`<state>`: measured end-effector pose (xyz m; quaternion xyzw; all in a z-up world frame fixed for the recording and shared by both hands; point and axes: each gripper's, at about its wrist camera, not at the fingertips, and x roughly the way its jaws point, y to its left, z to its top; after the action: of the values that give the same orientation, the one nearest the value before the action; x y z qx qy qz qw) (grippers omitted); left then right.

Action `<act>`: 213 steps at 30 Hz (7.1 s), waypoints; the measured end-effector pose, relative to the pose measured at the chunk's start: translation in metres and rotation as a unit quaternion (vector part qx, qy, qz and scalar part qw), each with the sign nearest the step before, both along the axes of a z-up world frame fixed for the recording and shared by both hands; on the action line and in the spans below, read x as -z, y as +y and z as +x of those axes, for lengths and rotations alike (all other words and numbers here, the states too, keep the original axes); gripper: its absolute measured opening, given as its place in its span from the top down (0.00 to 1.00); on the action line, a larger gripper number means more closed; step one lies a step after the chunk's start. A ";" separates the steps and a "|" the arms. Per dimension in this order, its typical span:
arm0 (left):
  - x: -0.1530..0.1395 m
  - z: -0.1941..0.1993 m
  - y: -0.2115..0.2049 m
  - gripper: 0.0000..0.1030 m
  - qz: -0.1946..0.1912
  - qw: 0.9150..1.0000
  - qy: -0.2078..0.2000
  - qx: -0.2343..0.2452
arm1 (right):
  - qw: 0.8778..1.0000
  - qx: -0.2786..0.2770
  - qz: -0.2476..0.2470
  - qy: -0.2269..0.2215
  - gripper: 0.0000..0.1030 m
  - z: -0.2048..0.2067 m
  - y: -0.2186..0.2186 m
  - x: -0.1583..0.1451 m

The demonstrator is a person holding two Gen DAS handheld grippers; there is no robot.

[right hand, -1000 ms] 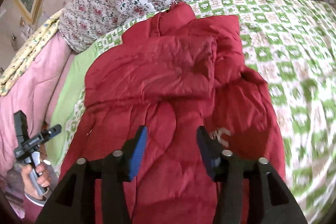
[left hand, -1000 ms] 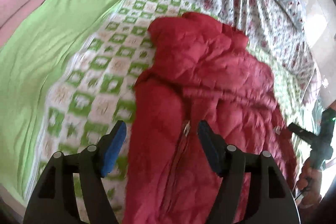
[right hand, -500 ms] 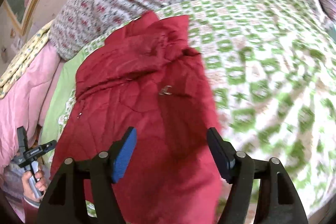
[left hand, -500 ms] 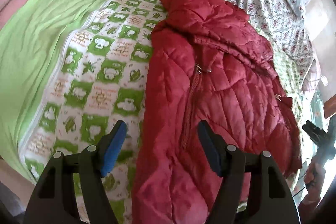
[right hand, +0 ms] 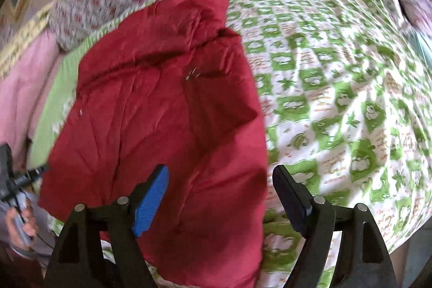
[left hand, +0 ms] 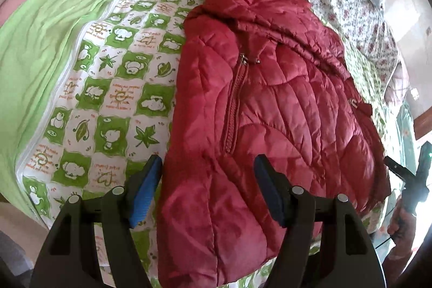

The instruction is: Fold large clothes

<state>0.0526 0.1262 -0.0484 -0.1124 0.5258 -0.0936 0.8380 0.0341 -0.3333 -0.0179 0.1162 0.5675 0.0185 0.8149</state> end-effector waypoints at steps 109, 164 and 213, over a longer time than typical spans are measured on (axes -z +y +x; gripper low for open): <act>-0.028 0.360 -0.024 0.81 -0.158 0.983 -0.081 -0.056 | 0.933 0.216 0.265 -0.117 0.75 0.322 -0.072 0.078; -0.033 0.297 -0.106 0.61 -0.027 0.987 -0.144 0.059 | 0.992 -0.064 -0.035 -0.099 0.20 0.349 0.071 0.060; -0.034 0.257 -0.040 0.52 -0.071 0.991 -0.118 0.000 | 0.996 -0.008 0.016 -0.090 0.18 0.286 0.005 0.036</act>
<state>0.3096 0.0858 -0.0143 -0.1597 0.4156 -0.1435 0.8838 0.3198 -0.3279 -0.0542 0.1223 0.4926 0.0443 0.8605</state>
